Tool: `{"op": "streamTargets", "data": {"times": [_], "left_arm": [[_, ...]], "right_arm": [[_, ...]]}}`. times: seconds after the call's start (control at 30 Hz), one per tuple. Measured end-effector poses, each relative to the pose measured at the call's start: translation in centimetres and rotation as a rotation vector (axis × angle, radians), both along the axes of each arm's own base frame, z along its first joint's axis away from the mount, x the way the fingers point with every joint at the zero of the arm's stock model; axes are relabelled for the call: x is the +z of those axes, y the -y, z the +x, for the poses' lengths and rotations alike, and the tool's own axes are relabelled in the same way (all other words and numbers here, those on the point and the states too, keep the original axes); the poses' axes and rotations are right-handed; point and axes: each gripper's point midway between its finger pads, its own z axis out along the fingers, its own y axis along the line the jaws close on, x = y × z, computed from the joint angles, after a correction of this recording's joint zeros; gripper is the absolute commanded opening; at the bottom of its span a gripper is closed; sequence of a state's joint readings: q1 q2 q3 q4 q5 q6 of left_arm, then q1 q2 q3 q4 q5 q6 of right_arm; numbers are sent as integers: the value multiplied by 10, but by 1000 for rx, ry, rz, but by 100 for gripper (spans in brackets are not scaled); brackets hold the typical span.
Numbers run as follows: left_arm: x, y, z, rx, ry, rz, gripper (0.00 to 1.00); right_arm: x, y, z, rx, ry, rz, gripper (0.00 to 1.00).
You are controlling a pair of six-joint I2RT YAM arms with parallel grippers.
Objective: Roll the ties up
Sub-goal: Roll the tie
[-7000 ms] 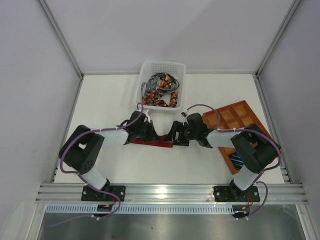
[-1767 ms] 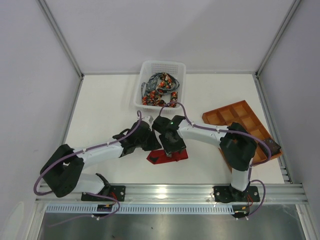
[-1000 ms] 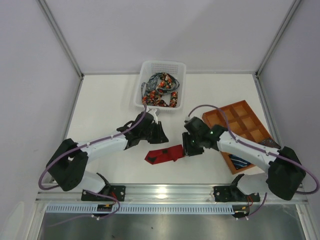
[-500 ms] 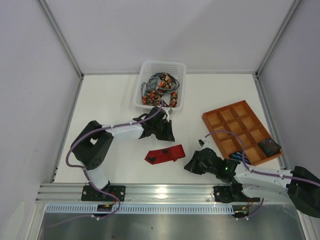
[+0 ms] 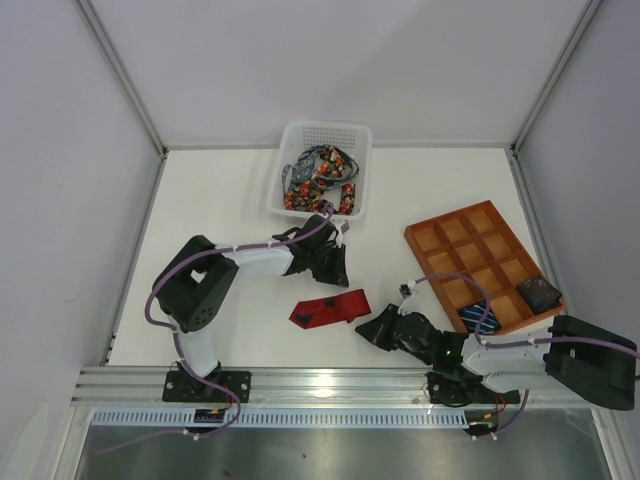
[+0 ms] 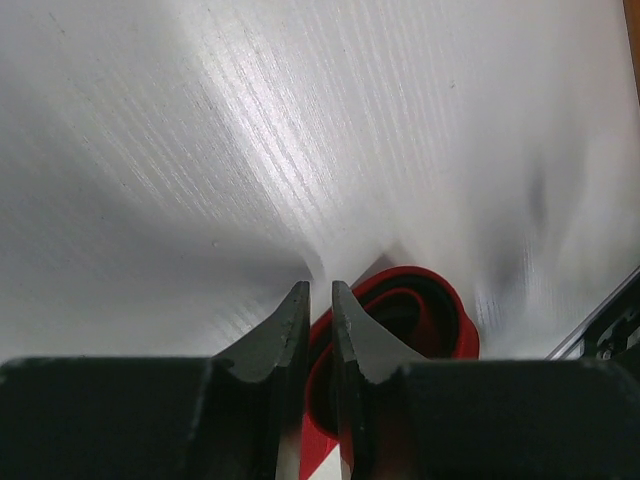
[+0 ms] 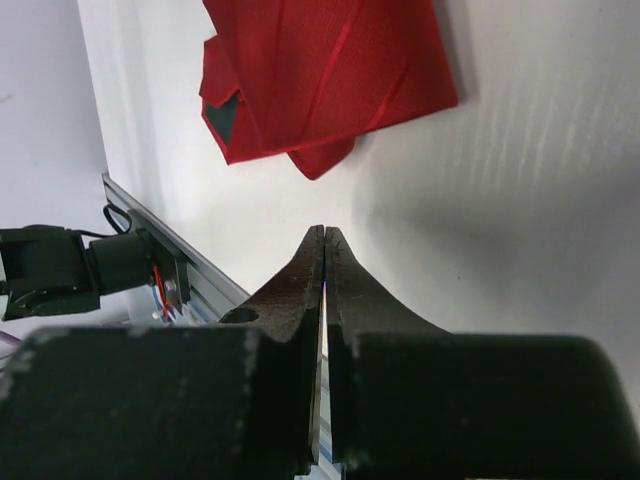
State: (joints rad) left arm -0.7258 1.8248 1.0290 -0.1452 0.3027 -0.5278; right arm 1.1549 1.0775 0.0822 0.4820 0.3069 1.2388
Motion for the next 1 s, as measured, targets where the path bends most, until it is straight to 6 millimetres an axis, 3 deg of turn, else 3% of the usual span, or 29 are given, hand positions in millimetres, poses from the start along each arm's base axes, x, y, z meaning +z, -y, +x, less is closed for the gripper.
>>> {"op": "streamTargets", "data": {"times": [0.77, 1.0], "left_arm": [[1, 5, -10, -52, -35, -34, 20], [-7, 0, -18, -54, -56, -27, 19]], "right_arm": [[-11, -19, 20, -37, 80, -2, 0], [0, -26, 30, -40, 140, -1, 0]]}}
